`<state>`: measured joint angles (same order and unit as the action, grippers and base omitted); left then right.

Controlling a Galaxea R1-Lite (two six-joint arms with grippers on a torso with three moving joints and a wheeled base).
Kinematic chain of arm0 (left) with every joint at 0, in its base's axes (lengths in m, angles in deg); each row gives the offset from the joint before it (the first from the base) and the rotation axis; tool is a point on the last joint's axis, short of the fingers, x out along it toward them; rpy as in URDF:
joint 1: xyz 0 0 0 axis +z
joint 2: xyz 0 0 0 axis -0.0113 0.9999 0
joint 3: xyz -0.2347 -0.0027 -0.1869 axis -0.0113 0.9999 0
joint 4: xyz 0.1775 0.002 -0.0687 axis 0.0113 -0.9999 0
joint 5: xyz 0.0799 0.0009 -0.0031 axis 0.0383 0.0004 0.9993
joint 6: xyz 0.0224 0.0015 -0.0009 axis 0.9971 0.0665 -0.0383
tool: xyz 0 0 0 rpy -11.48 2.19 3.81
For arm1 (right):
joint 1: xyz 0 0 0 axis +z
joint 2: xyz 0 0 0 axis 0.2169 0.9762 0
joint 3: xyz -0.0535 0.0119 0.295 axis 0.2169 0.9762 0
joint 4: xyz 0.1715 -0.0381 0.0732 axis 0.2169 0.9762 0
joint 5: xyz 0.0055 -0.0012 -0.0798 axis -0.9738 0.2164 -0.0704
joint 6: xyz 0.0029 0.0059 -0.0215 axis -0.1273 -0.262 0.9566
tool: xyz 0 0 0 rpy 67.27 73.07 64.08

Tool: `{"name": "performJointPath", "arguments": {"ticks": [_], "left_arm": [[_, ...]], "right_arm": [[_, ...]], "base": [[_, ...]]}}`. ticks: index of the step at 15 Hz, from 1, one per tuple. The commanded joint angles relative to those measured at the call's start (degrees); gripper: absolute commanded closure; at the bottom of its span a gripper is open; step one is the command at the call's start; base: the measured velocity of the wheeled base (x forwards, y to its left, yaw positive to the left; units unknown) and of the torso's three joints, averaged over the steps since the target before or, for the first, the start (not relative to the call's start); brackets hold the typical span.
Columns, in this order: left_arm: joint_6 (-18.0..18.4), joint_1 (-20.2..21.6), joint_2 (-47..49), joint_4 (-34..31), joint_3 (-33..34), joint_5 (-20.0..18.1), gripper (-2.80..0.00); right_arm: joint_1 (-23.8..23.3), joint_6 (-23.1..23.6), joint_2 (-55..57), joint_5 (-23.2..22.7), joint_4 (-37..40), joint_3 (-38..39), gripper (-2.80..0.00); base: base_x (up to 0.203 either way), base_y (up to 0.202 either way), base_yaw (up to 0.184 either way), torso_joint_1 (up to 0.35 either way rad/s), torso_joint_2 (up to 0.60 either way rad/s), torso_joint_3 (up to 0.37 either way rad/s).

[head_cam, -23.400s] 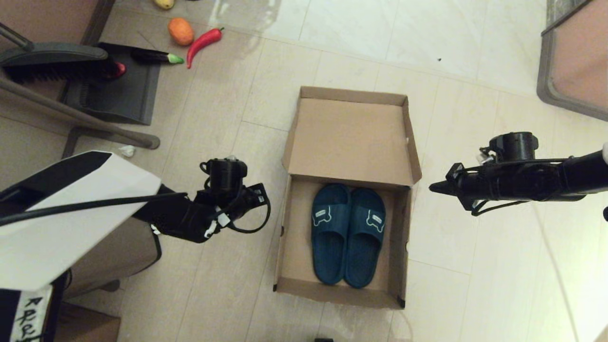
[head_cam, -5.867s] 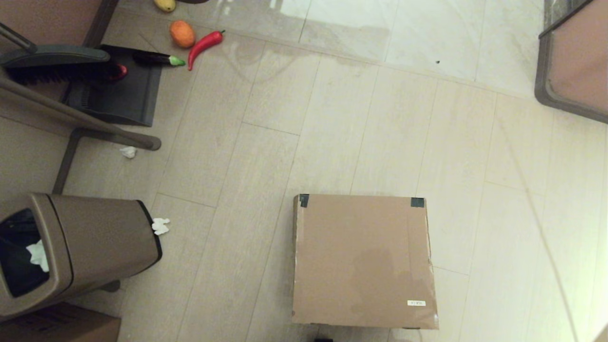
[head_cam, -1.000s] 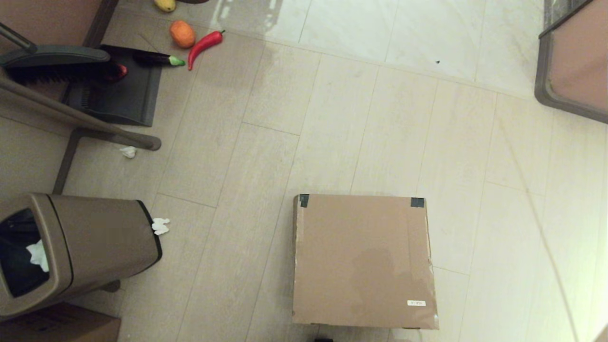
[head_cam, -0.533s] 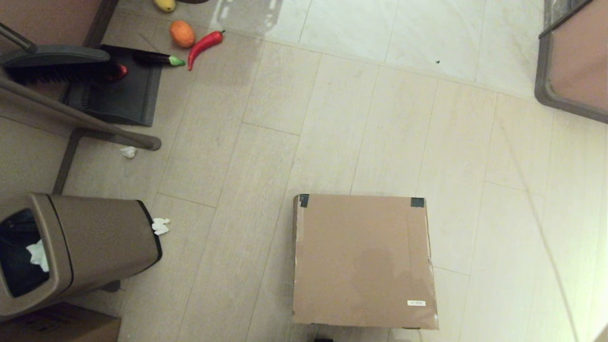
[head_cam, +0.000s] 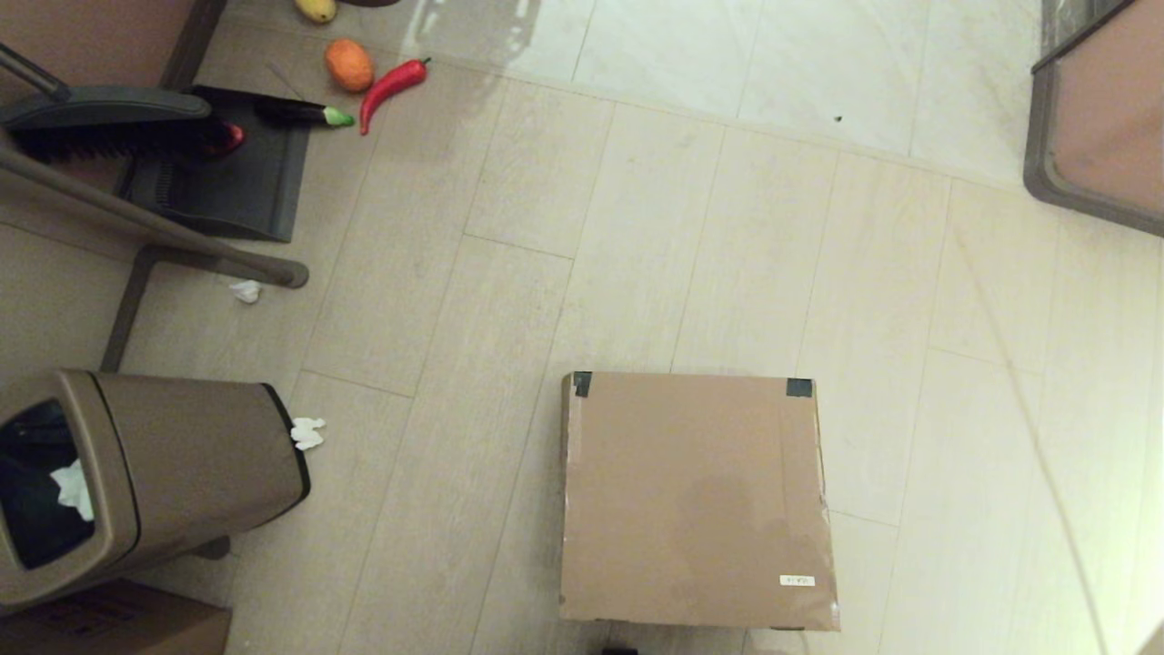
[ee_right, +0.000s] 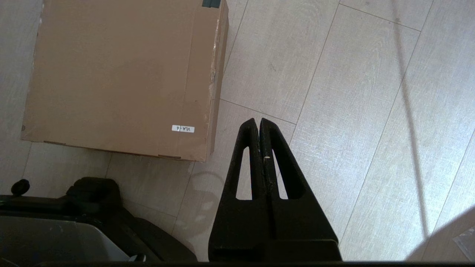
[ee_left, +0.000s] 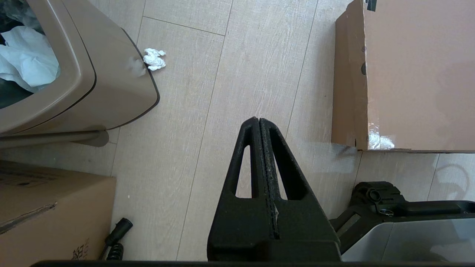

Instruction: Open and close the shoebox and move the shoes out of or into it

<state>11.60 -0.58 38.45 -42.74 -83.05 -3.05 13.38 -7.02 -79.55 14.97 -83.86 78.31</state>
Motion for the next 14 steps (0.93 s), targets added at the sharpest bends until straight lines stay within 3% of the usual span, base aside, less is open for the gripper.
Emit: {"name": "performJointPath", "arguments": {"ticks": [1, 14], "left_arm": [[0.00, 0.01, 0.04, -0.02, 0.00, 0.00, 0.00], [0.00, 0.01, -0.01, -0.02, 0.00, 0.07, 0.00]], "right_arm": [[0.03, 0.03, 0.03, -0.01, 0.03, 0.00, 0.00], [0.03, 0.03, 0.07, -0.01, 0.03, 0.00, 0.00]], "base": [[0.000, 0.000, 0.000, 0.000, 0.00, 0.000], [0.000, 0.000, 0.000, 0.000, 0.00, 0.000]]}}
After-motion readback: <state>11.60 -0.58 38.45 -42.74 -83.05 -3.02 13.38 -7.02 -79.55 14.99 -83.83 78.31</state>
